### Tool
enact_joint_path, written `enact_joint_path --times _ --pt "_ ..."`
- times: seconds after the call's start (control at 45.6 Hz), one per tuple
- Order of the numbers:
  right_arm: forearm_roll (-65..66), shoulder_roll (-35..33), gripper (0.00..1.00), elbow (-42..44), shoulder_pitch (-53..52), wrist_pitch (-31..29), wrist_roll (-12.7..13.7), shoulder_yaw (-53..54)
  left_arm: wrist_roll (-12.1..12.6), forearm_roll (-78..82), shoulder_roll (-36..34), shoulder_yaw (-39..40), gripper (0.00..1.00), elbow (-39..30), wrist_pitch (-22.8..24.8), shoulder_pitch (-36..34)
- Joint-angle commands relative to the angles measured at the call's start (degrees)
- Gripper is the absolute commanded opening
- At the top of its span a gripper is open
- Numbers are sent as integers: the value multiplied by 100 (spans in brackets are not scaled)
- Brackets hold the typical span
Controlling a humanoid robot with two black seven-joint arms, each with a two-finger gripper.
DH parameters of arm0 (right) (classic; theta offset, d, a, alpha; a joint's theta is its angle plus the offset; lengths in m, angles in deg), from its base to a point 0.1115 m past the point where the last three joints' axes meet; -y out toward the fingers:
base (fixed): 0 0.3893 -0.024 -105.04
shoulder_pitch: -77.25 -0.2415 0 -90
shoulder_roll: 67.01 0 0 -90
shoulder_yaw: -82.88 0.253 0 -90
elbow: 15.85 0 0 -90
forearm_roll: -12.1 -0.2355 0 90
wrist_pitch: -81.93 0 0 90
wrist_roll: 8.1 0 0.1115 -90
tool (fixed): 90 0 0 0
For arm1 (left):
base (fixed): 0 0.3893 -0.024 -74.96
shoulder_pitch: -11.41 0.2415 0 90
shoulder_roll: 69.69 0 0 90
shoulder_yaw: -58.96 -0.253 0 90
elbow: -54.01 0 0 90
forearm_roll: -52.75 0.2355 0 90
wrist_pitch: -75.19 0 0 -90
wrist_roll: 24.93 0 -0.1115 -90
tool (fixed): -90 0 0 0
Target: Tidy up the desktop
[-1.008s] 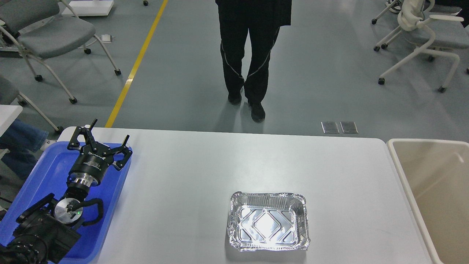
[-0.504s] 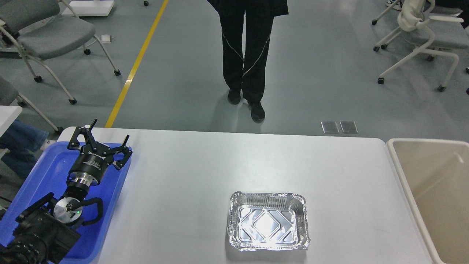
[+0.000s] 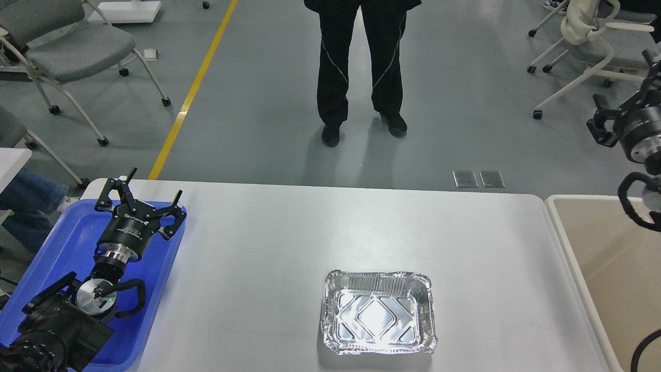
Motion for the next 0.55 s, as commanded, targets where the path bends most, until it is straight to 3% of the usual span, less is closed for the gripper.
enact_joint_path --times 0.0,0.219,0.526 --pt "5 755 100 -82 682 -9 -370 128 2 0 3 0 100 4 0 0" --pt "5 1151 100 -91 1139 -9 -396 128 3 0 -6 0 100 4 0 0" --pt "5 1125 100 -100 1174 -18 -572 199 2 0 3 0 100 4 0 0"
